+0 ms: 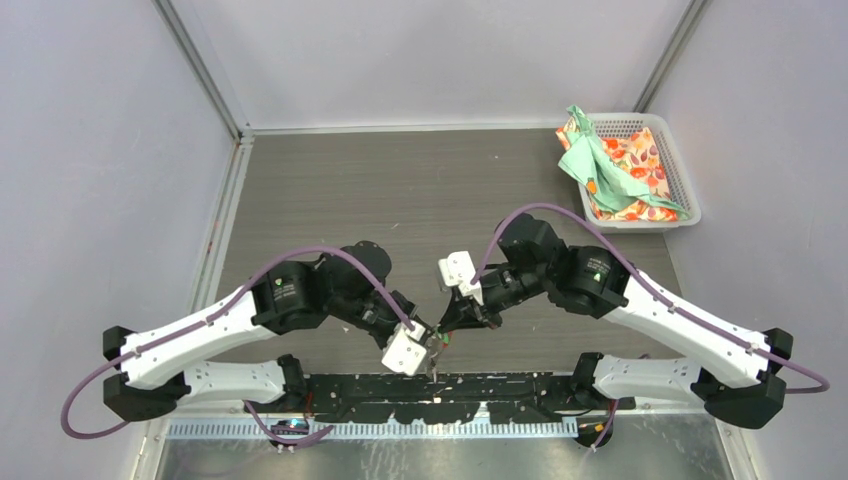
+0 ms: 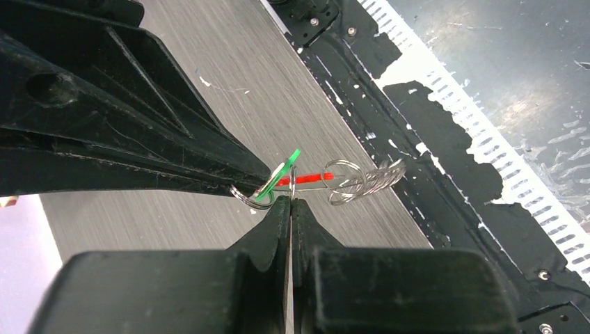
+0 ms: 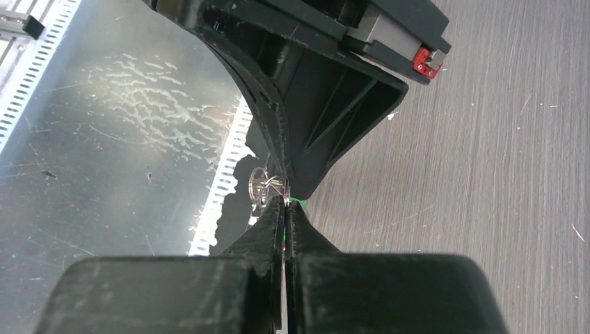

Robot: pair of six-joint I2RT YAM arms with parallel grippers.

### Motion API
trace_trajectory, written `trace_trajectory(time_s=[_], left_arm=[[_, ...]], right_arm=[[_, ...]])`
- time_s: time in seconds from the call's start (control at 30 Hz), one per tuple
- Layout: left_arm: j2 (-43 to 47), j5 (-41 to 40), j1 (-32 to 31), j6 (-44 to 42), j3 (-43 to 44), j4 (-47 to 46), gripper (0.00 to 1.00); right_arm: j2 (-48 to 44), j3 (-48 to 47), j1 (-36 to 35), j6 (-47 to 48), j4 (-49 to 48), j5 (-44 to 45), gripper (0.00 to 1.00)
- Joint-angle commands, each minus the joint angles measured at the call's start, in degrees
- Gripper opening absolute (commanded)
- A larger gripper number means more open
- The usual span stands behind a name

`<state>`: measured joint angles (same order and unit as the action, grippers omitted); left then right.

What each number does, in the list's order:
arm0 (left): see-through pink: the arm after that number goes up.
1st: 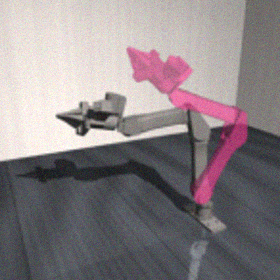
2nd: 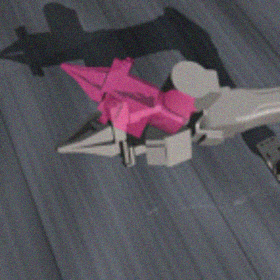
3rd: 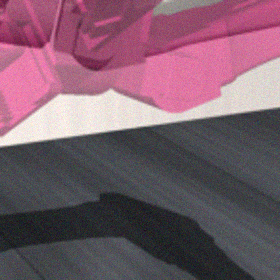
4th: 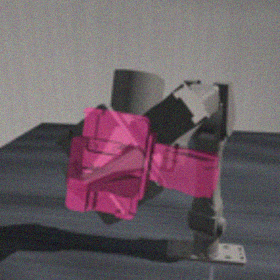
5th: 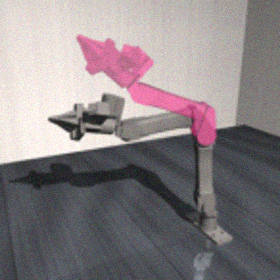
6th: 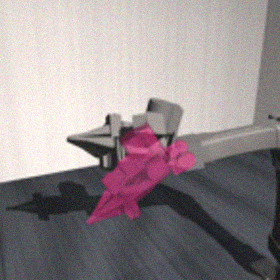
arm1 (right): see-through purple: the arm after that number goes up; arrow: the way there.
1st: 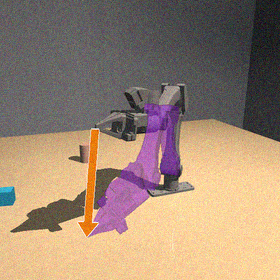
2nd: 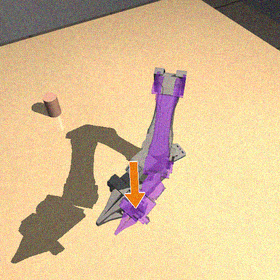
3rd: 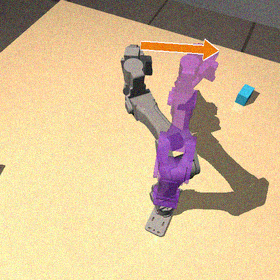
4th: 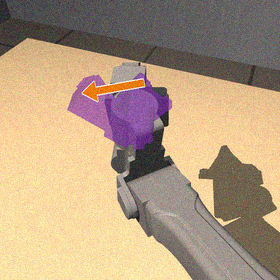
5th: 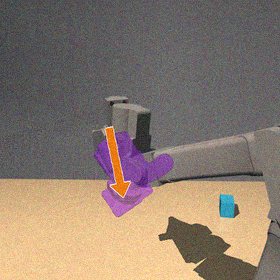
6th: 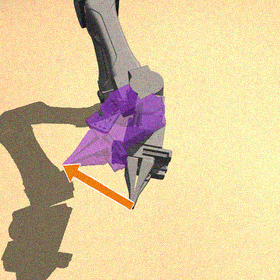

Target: Put the keys on the keyring

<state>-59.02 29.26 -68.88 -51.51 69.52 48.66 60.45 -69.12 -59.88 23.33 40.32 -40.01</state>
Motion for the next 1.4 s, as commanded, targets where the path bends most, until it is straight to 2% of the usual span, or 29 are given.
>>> trace_trajectory(time_s=[0.0, 1.03, 1.37], left_arm=[[0.4, 1.1, -0.2, -0.2, 2.4, -0.7, 0.0], [1.5, 0.0, -0.1, 3.1, 1.2, -3.0, 0.0], [1.5, -1.3, 0.7, 9.0, 0.7, -5.6, 0.0]], right_arm=[[0.1, -1.7, 0.1, -0.9, -3.1, -2.3, 0.01], [-1.1, 1.9, 0.0, 0.6, -3.0, -3.2, 0.01], [-1.9, 2.3, 0.1, 0.6, -2.9, -3.1, 0.01]])
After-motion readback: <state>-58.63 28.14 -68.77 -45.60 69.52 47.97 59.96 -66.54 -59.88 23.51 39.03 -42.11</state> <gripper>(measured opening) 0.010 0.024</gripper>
